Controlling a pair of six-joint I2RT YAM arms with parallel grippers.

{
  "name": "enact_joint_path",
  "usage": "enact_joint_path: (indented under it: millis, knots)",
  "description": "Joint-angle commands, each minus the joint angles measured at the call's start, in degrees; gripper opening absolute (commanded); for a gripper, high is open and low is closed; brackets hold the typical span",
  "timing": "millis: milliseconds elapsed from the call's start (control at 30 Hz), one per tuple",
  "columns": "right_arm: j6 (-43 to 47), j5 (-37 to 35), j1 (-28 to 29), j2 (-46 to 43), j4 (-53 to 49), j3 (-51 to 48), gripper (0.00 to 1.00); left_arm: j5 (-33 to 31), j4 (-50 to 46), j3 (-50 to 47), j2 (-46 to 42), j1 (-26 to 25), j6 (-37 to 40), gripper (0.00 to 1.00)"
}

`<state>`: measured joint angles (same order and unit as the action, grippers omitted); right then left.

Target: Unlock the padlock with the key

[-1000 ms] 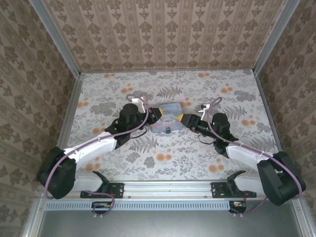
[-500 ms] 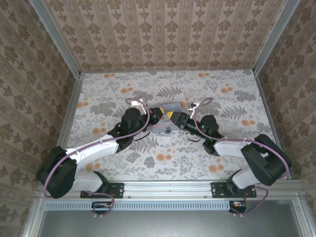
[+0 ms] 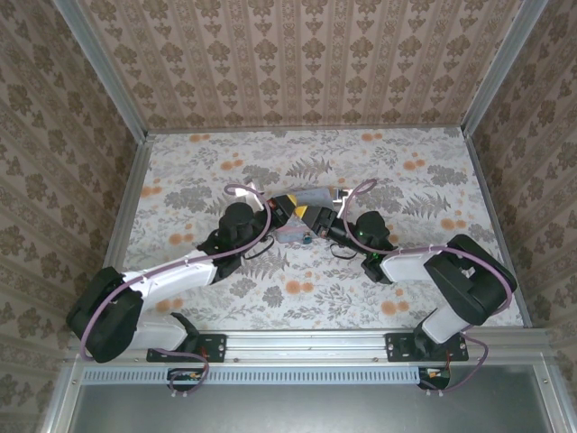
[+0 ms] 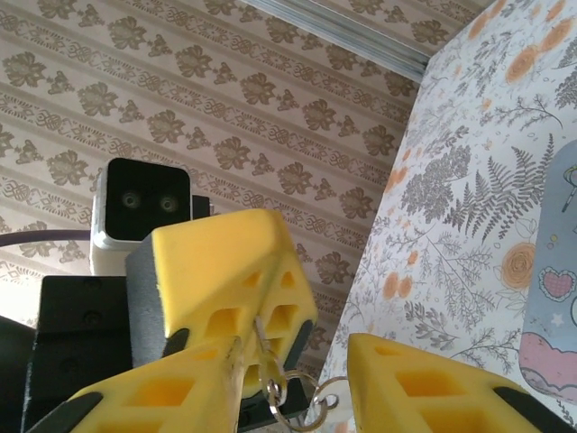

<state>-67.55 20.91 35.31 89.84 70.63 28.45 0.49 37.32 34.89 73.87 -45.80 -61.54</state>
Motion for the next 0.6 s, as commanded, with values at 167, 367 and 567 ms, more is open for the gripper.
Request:
enact_joint_path:
  millis: [167,367,567]
  knots:
    - [-0.5,-1.0,0.8,0.8,4.3,1.9,0.35,-1.5,4.3,-0.8,0.5,-0.5,-0.6,0.0]
    - [-0.7,-0.9,0.8,0.9,4.2,2.8,0.33,-1.6,5.1,-0.9,0.9,-0.6,-0.8,0.0]
    - [-1.2,-0.5,0.8,1.3,4.2,3.5,0.29,-2.1,5.2,-1.0,1.0,-0.8,-0.7,0.0]
